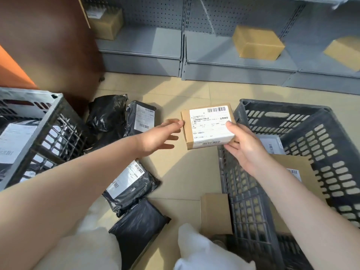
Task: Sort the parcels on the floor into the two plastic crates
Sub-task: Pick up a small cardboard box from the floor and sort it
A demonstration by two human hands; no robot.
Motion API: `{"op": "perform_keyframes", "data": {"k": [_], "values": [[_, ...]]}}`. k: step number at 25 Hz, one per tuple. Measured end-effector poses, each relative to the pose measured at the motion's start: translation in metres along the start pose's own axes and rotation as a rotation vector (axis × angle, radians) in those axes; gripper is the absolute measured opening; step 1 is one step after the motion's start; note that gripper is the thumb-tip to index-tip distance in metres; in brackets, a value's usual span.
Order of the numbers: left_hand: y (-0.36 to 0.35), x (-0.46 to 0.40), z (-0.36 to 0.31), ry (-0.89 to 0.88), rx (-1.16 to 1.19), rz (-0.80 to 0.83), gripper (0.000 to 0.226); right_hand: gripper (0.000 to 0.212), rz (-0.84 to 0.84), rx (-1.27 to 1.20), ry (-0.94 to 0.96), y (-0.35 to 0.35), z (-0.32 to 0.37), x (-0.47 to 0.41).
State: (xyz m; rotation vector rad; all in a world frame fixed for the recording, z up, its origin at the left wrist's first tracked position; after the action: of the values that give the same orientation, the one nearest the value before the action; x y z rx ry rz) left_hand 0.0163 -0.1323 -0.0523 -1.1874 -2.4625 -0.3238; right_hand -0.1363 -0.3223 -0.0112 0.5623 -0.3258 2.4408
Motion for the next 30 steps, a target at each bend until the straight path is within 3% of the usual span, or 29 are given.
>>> {"op": "perform_keyframes", "data": {"k": [3,9,12,15,19,25,30], "values": [[-0.028,-0.009,-0.016,-0.002,-0.054,0.065,0.038,0.024,-0.119,-0.020,0.054,0.048,0.030,0.002],[-0.084,-0.019,-0.035,0.003,-0.117,0.114,0.044,0.028,-0.334,-0.115,0.062,0.142,0.042,-0.007],[-0.106,-0.023,-0.029,0.000,-0.156,0.158,0.059,0.015,-0.416,-0.144,0.029,0.172,0.022,-0.012],[-0.123,-0.025,-0.019,-0.033,-0.253,0.159,0.045,0.013,-0.493,-0.049,-0.006,0.194,-0.003,-0.026],[-0.130,-0.029,-0.009,-0.055,-0.388,0.180,0.042,0.019,-0.530,0.052,-0.036,0.197,-0.016,-0.047],[-0.121,-0.043,0.006,0.021,-0.418,0.203,0.044,0.044,-0.452,0.326,-0.081,0.199,-0.028,-0.101],[-0.096,-0.052,0.021,0.081,-0.406,0.243,0.053,0.048,-0.436,0.593,-0.163,0.180,-0.028,-0.127]]}}
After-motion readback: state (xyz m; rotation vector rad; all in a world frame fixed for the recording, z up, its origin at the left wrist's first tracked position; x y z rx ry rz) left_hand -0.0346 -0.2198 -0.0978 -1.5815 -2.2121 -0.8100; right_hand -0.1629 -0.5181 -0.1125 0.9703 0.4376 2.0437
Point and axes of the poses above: each hand's wrist, its own x-axis away from the middle knuckle, its own y-axis out of the back of the hand, z = x × y, the point moved 1 cm from there along -x, towards the middle knuckle, and after that the axes turned 2 degrees about -y, right-handed, at the moved point
